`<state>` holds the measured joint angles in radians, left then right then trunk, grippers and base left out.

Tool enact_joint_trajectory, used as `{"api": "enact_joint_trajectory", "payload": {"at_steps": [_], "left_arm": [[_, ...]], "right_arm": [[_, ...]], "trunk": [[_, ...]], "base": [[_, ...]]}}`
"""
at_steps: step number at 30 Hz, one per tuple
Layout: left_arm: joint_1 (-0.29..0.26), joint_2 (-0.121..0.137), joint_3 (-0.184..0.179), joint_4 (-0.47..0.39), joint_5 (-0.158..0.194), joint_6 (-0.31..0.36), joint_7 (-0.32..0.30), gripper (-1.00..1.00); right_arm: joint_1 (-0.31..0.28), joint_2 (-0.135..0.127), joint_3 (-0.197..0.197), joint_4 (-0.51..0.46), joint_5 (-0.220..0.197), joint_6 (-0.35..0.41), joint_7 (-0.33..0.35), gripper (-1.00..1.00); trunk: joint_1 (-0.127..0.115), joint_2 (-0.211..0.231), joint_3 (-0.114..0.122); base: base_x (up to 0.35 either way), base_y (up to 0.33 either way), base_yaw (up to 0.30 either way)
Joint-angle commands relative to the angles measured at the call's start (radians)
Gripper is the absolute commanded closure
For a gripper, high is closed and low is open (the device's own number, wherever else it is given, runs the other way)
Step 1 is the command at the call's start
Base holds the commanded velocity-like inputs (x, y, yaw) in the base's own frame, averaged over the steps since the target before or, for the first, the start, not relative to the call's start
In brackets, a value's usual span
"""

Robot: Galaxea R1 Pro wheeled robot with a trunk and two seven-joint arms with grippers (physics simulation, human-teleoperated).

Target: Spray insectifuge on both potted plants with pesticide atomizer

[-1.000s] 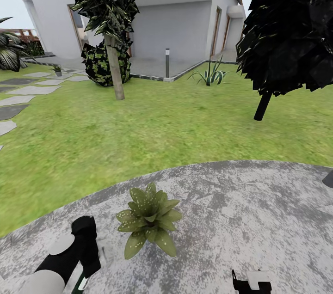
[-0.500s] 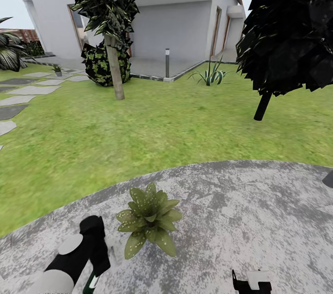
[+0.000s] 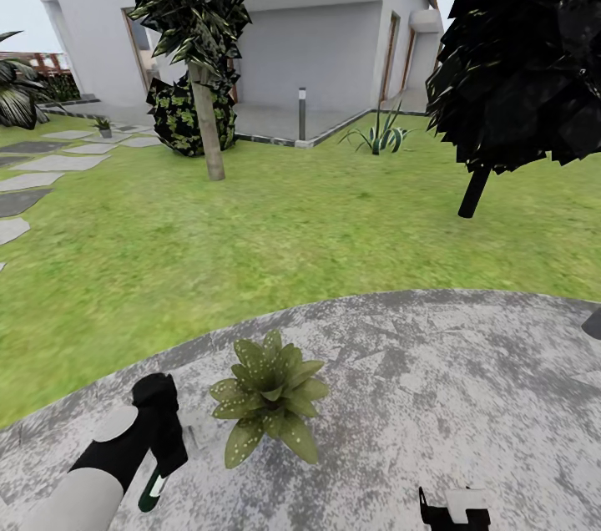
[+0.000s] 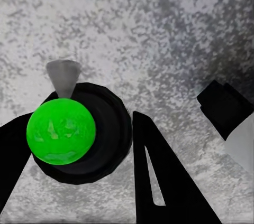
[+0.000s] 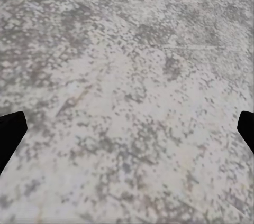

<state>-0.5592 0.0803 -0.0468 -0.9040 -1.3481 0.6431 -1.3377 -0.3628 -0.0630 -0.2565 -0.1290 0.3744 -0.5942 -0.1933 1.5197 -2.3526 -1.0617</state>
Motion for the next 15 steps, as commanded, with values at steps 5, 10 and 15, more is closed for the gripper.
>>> {"api": "enact_joint_trajectory", "payload": {"at_steps": [5,10,15], "left_arm": [[-0.045,-0.011,-0.005,-0.007,-0.001,0.015,-0.009,1.0],[-0.105,-0.011,0.051,-0.012,-0.002,0.062,-0.014,1.0],[-0.094,-0.008,0.056,-0.009,-0.006,0.063,-0.005,1.0]], "right_arm": [[-0.001,0.001,-0.004,0.0,0.011,-0.003,-0.006,-1.0],[-0.001,0.002,-0.004,0.0,0.011,-0.003,-0.006,-1.0],[-0.001,0.0,-0.004,0.0,0.011,-0.004,-0.008,-1.0]], "trunk": [[0.0,0.0,-0.001],[0.0,0.0,-0.001],[0.0,0.0,-0.001]], "base": [[0.0,0.0,0.0],[0.0,0.0,0.0],[0.0,0.0,0.084]]}}
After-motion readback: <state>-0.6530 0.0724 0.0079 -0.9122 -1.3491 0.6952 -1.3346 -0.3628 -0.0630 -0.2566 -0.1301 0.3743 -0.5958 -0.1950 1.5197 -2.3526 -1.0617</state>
